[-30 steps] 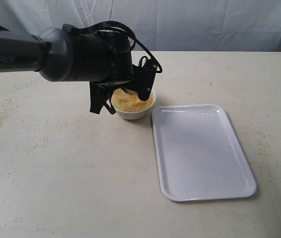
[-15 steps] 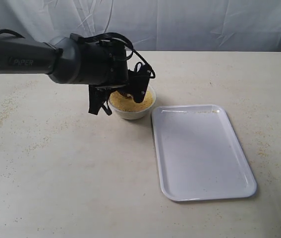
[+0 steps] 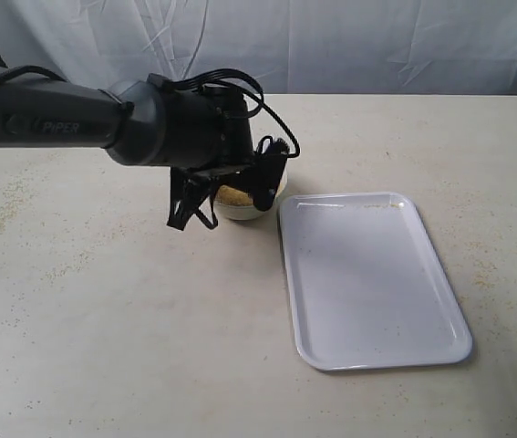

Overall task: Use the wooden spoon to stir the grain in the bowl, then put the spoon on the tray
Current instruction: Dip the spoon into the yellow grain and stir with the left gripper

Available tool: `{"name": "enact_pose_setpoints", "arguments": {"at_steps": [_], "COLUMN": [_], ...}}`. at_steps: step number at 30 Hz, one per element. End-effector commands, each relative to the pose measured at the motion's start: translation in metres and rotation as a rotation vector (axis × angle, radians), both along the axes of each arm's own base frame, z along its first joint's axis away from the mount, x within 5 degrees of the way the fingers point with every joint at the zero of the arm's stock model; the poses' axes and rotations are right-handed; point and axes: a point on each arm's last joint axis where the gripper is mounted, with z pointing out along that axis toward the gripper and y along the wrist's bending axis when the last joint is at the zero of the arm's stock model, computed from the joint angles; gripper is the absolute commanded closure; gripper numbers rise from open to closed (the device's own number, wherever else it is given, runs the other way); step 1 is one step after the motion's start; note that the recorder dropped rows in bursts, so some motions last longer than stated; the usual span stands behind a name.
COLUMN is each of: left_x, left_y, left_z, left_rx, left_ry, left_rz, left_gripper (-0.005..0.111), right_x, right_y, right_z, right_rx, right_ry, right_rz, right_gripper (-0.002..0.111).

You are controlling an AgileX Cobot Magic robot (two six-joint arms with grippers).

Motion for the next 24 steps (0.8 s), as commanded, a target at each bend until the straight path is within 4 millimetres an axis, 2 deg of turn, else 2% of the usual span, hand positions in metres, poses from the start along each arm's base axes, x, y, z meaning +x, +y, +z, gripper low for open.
{"name": "enact_pose_setpoints", "arguments": {"at_steps": [1, 12, 18, 24], "left_x": [-0.002, 0.002, 0.001, -0.006], "left_y": [-0.003, 0.0, 0.005, -0.008], "left_z": [0.01, 0.037, 0.049, 0.052], "left_rx": [0.016, 0.044, 0.157, 0.18], "left_ry": [-0.02, -0.097, -0.165, -0.204], "left_rz": [0.009, 0.014, 0.02, -0.044], "left_gripper": [0.107, 0.107, 0.107, 0.107], "right_x": [0.0, 0.0, 0.0, 0.0], "right_y": [0.0, 0.0, 0.0, 0.0], "right_z": [0.001, 0.001, 0.001, 0.001], "right_rx": [-0.005, -0.005, -0.005, -0.005], "right_ry": [-0.015, -0.015, -0.015, -0.015], "right_rz": [-0.004, -0.004, -0.004, -0.004], "right_gripper": [0.1, 0.1, 0.1, 0.1]}}
